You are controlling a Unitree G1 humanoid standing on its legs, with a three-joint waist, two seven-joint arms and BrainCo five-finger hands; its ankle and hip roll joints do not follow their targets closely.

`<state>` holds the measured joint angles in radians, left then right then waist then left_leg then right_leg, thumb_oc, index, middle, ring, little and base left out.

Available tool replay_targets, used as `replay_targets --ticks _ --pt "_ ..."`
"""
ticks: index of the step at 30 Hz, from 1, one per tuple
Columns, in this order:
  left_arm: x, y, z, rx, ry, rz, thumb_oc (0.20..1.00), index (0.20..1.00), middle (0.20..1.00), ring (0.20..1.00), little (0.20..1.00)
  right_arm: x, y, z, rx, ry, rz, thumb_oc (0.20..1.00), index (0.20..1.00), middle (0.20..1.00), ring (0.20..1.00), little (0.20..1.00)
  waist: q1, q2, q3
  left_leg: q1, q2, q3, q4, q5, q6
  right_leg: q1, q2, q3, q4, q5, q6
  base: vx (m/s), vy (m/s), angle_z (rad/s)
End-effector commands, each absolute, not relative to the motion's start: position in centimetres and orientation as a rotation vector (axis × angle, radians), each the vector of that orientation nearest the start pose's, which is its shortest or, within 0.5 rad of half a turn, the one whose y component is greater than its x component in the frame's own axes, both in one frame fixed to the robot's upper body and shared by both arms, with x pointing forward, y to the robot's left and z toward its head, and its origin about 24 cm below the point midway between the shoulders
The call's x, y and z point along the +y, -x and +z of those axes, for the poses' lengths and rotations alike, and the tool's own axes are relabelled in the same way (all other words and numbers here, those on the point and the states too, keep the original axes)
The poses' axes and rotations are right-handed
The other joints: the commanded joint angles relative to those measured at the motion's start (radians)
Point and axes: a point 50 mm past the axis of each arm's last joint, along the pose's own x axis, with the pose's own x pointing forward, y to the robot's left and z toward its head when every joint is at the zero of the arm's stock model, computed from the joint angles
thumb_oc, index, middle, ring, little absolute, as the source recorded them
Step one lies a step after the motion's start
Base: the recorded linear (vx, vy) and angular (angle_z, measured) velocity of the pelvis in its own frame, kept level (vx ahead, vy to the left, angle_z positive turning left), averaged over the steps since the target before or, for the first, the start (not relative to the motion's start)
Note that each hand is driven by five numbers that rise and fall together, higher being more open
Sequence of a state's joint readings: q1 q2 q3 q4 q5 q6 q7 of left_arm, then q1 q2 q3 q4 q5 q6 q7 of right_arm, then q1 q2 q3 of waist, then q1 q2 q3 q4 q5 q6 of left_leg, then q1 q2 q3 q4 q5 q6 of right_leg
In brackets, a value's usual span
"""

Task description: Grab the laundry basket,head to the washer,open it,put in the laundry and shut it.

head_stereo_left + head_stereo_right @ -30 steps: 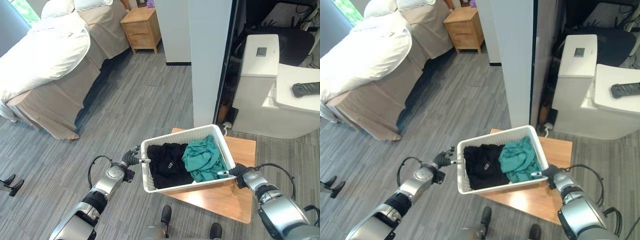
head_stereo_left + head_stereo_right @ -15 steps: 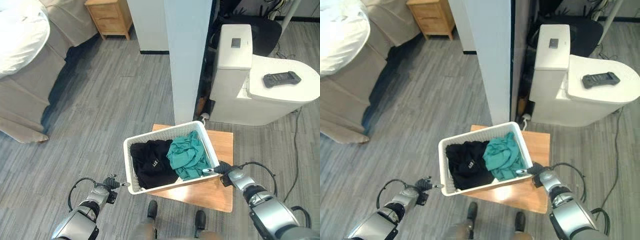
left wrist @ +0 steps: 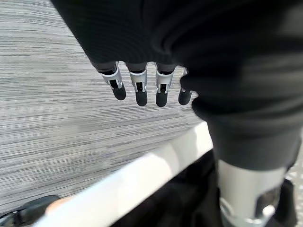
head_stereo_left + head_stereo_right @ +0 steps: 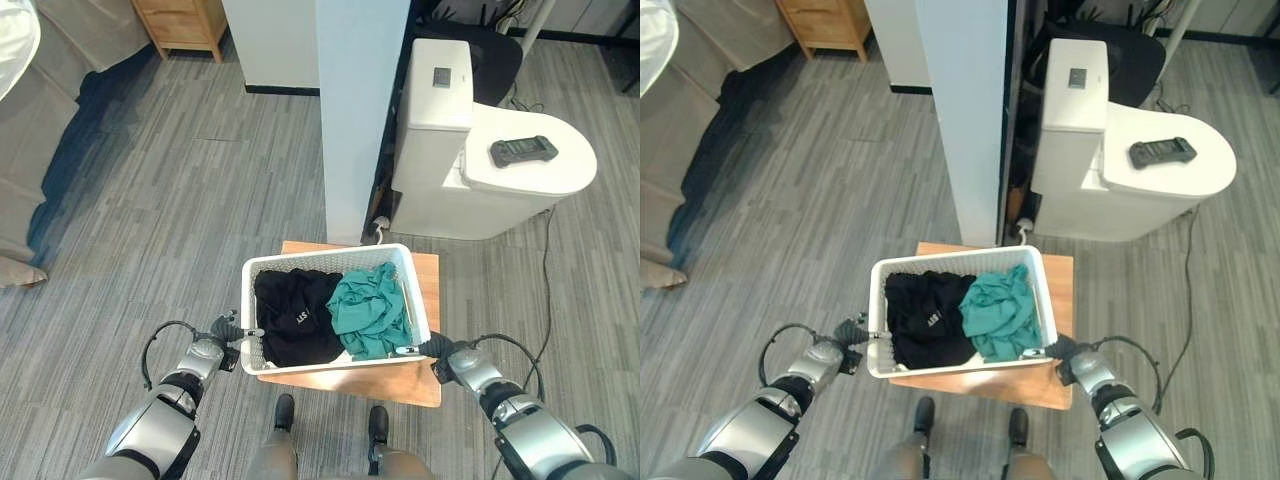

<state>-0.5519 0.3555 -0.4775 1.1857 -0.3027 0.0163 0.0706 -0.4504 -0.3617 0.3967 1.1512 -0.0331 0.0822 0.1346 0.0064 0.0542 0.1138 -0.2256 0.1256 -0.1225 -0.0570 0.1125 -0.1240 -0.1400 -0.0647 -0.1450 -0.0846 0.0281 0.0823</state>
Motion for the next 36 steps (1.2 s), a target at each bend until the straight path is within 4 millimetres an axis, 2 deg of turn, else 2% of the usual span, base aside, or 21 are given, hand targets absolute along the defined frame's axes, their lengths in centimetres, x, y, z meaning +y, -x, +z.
replay_targets --ticks 1,7,12,17,21,28,36 --pt "24.4 -32.0 -2.3 0.600 -0.507 0.095 1.000 1.000 1.000 1.000 1.000 -24.3 -21.6 -10.9 1.025 0.629 0.260 1.000 1.000 1.000 1.000 1.000 0.020 -0.042 0.003 -0.087 0.008 -0.077 -0.030 0.064 0.047 -0.057 -0.066 0.012 -0.003 0.029 0.046 -0.02 0.010 -0.06" --pt "24.3 -32.2 -2.1 0.598 -0.565 0.078 1.000 1.000 1.000 1.000 1.000 -23.7 -21.7 -10.9 1.004 0.627 0.299 1.000 1.000 1.000 1.000 1.000 0.016 -0.060 -0.004 -0.085 0.011 -0.070 -0.030 0.061 0.049 -0.063 -0.065 0.019 -0.003 0.036 0.050 -0.02 0.009 -0.08" --pt "23.8 -31.3 -3.4 0.646 -0.587 0.050 1.000 1.000 1.000 1.000 1.000 -23.2 -21.7 -11.0 0.992 0.621 0.313 1.000 1.000 1.000 1.000 1.000 0.013 -0.079 -0.012 -0.079 0.011 -0.065 -0.030 0.055 0.052 -0.065 -0.064 0.027 -0.003 0.042 0.053 -0.02 0.009 -0.10" --pt "23.3 -30.6 -4.4 0.682 -0.590 0.026 1.000 1.000 1.000 1.000 1.000 -22.7 -22.4 -10.5 0.945 0.633 0.332 1.000 1.000 1.000 1.000 1.000 0.009 -0.100 -0.025 -0.066 0.014 -0.051 -0.030 0.047 0.054 -0.064 -0.062 0.037 -0.003 0.048 0.056 -0.01 0.007 -0.08" --pt "23.1 -30.6 -4.5 0.678 -0.608 0.017 1.000 1.000 1.000 1.000 1.000 -22.7 -23.4 -9.5 0.883 0.651 0.333 1.000 1.000 1.000 1.000 1.000 0.003 -0.114 -0.042 -0.054 0.014 -0.038 -0.030 0.041 0.053 -0.061 -0.059 0.044 -0.003 0.049 0.059 0.01 0.010 -0.12" --pt "22.5 -31.2 -4.0 0.647 -0.643 -0.002 1.000 1.000 1.000 1.000 1.000 -22.9 -23.5 -9.0 0.844 0.638 0.318 1.000 1.000 1.000 1.000 1.000 -0.009 -0.116 -0.066 -0.059 0.017 -0.044 -0.030 0.049 0.041 -0.049 -0.054 0.029 -0.003 0.045 0.059 0.00 0.001 -0.01" --pt "22.2 -30.6 -4.8 0.675 -0.647 -0.028 1.000 1.000 1.000 1.000 1.000 -24.2 -23.5 -8.4 0.819 0.651 0.271 1.000 1.000 1.000 1.000 1.000 -0.022 -0.108 -0.084 -0.046 0.014 -0.028 -0.030 0.037 0.044 -0.045 -0.060 0.031 -0.003 0.047 0.063 0.03 0.015 -0.01"
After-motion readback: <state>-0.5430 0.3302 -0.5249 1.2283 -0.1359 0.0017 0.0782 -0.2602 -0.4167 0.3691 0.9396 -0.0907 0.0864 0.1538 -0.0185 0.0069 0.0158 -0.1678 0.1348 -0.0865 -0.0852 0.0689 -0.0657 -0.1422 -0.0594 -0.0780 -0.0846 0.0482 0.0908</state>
